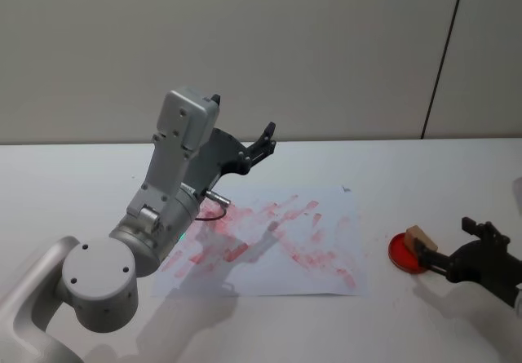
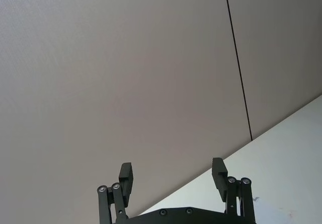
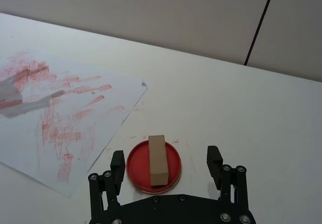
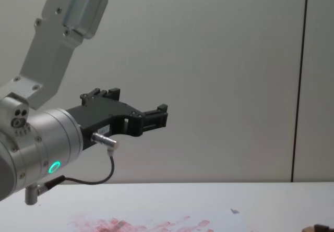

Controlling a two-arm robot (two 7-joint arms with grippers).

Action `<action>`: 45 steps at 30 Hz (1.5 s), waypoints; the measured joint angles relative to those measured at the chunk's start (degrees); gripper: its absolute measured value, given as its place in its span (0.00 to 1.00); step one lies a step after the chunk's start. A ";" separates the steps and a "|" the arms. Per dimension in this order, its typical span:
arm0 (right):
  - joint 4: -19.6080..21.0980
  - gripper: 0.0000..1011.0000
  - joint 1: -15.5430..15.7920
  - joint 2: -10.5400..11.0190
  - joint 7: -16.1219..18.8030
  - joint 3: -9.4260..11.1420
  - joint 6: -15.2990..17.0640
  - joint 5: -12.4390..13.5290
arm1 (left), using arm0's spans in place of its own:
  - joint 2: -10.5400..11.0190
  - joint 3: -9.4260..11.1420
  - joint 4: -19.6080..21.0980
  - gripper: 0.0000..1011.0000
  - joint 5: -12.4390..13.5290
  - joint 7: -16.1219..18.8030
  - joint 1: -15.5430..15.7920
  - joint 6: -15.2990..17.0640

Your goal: Use the one hand to pick up the stamp and affix it onto the A4 paper.

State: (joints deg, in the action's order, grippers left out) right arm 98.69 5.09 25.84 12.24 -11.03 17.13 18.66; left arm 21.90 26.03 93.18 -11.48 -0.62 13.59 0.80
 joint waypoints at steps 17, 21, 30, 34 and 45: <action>-4.81 0.89 -3.87 -3.20 1.40 -2.26 2.37 -4.24 | 0.00 0.00 0.00 0.99 0.00 0.00 0.00 0.00; -5.37 0.79 -4.32 -3.59 1.57 -2.51 2.55 -4.72 | 0.00 0.00 0.00 0.99 0.00 0.00 0.00 0.00; -6.23 0.50 -5.00 -4.16 1.81 -2.88 2.85 -5.45 | 0.00 0.00 0.00 0.99 0.00 0.00 0.00 0.00; -6.42 0.38 -5.17 -4.28 1.86 -2.95 2.91 -5.64 | 0.00 0.00 0.00 0.99 0.00 0.00 0.00 0.00; -6.65 0.22 -5.43 -4.44 1.96 -3.06 2.77 -5.88 | 0.00 0.00 0.00 0.99 0.00 0.00 0.00 0.00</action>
State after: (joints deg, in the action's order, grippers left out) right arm 92.04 -0.34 21.40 14.20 -14.10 19.90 12.78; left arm 21.89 26.03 93.18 -11.48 -0.63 13.59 0.80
